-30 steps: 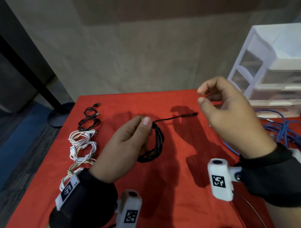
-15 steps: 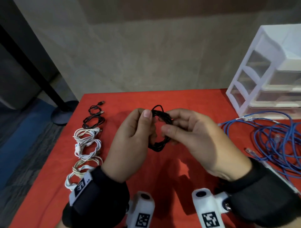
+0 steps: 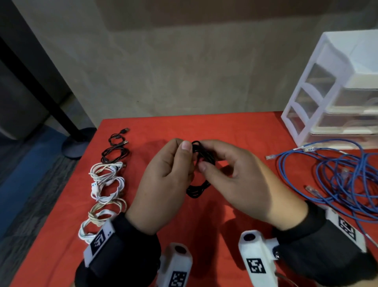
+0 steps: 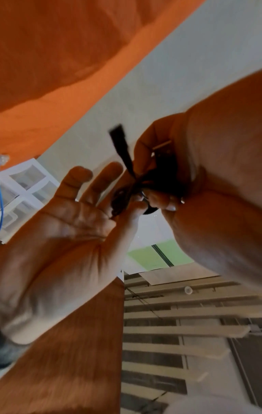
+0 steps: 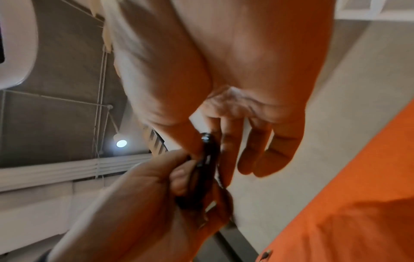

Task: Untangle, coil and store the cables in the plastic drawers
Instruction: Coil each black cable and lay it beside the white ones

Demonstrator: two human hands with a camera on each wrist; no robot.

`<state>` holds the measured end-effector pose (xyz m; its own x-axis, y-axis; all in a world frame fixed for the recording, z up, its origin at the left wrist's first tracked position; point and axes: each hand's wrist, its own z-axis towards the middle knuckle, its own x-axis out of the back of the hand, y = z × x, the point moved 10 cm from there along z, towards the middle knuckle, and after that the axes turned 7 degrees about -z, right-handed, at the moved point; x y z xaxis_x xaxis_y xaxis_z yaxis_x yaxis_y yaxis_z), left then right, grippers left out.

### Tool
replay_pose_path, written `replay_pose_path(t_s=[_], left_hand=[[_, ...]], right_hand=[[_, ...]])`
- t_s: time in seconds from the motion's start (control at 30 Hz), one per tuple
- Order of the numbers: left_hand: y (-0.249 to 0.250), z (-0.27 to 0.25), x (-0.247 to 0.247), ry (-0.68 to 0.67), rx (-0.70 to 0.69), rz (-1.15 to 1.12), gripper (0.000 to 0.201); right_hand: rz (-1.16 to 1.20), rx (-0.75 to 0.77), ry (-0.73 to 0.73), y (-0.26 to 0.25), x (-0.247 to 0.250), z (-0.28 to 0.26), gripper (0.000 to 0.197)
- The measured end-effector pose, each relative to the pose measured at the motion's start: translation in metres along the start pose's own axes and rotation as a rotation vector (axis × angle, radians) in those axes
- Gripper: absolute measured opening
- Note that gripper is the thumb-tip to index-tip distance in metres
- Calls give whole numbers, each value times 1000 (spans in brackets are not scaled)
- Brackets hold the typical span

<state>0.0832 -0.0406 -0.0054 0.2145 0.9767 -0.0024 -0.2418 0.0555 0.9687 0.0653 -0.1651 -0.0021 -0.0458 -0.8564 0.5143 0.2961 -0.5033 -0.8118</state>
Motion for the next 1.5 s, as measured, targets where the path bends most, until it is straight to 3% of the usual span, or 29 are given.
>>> replay_pose_path(t_s=[0.07, 0.2, 0.33, 0.53, 0.73, 0.9, 1.07, 1.17, 1.27, 1.43, 1.5], left_hand=[[3, 0, 0, 6, -41, 26, 36], [-5, 3, 4, 32, -68, 43, 25], [-13, 7, 9, 34, -58, 57, 26], [-12, 7, 1, -133, -36, 16, 33], [-8, 3, -7, -147, 12, -100, 30], [-12, 1, -14, -100, 2, -130, 25], [-8, 3, 2, -11, -66, -13, 18], [-7, 5, 6, 10, -60, 20, 18], [-6, 6, 14, 58, -41, 14, 18], [-17, 7, 20, 71, 111, -228, 33], [-19, 6, 20, 65, 131, -235, 33]], right_hand=[[112, -46, -2, 2, -2, 0, 30], [362, -118, 66, 7, 1, -2, 37], [648, -128, -7, 4, -11, -5, 43], [952, -185, -32, 9, -18, -5, 58], [1279, -245, -61, 9, -17, -4, 64], [1190, -233, -48, 12, -18, -5, 54], [304, 39, -14, -2, -4, -4, 31], [90, 112, 38, -10, 6, -4, 21], [98, 149, 13, -10, 9, -2, 22], [383, 76, -175, 1, 5, -4, 20], [422, 57, -189, 1, 5, -5, 18]])
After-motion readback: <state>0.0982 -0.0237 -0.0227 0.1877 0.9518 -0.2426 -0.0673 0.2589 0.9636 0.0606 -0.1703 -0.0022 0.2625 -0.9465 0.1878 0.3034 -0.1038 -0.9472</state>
